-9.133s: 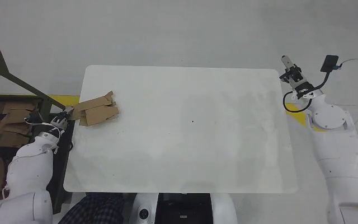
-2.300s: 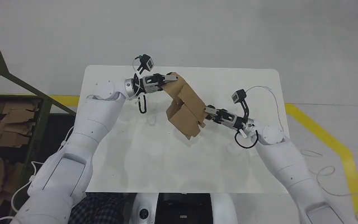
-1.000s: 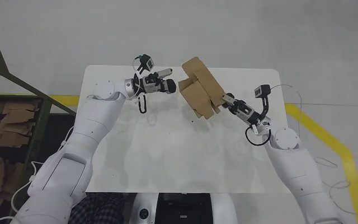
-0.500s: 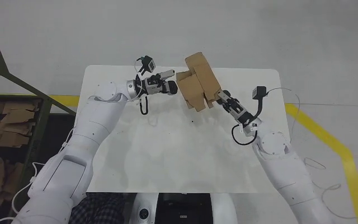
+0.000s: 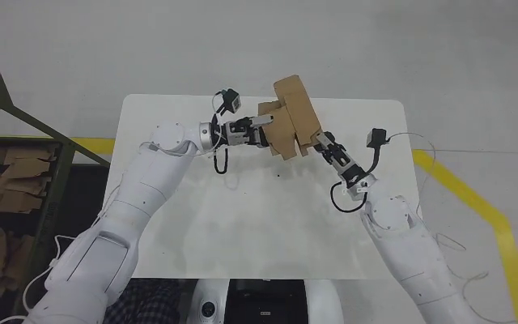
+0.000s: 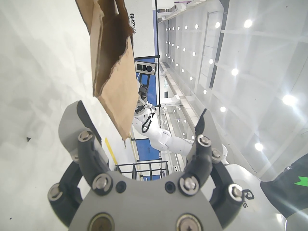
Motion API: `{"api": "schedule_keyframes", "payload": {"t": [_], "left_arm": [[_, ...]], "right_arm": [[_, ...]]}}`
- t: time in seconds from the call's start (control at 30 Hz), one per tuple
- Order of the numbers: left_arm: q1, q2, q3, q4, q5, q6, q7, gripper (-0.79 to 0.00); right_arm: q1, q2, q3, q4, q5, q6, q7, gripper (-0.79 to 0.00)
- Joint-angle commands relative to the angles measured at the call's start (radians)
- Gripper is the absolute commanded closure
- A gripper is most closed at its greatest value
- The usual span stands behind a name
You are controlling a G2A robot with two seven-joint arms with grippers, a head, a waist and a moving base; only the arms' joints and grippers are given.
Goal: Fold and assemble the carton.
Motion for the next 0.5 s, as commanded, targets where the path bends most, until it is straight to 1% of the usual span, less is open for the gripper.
{"api": "schedule_keyframes", "payload": {"t": [0.0,0.17,0.23,0.27,0.37,0.47], "left_arm": [[0.0,-0.002,0.002,0.007,-0.001,0.0,0.003,-0.332],[-0.006,-0.007,0.008,0.023,0.026,-0.005,0.02,-0.24],[-0.01,-0.009,0.011,0.028,0.041,-0.007,0.029,-0.188],[-0.01,-0.01,0.012,0.029,0.046,-0.009,0.032,-0.182],[-0.013,-0.012,0.016,0.035,0.06,-0.012,0.041,-0.099],[-0.017,-0.014,0.016,0.039,0.069,-0.016,0.046,-0.068]], "right_arm": [[-0.006,0.0,0.005,-0.005,-0.009,0.004,-0.006,0.0],[-0.02,-0.002,0.013,-0.022,-0.027,0.015,-0.005,0.0],[-0.025,-0.003,0.014,-0.03,-0.03,0.023,-0.001,0.0],[-0.027,-0.003,0.015,-0.035,-0.032,0.027,0.0,0.0],[-0.032,-0.004,0.017,-0.05,-0.04,0.04,0.004,0.0],[-0.039,-0.005,0.021,-0.065,-0.05,0.046,0.008,0.0]]}}
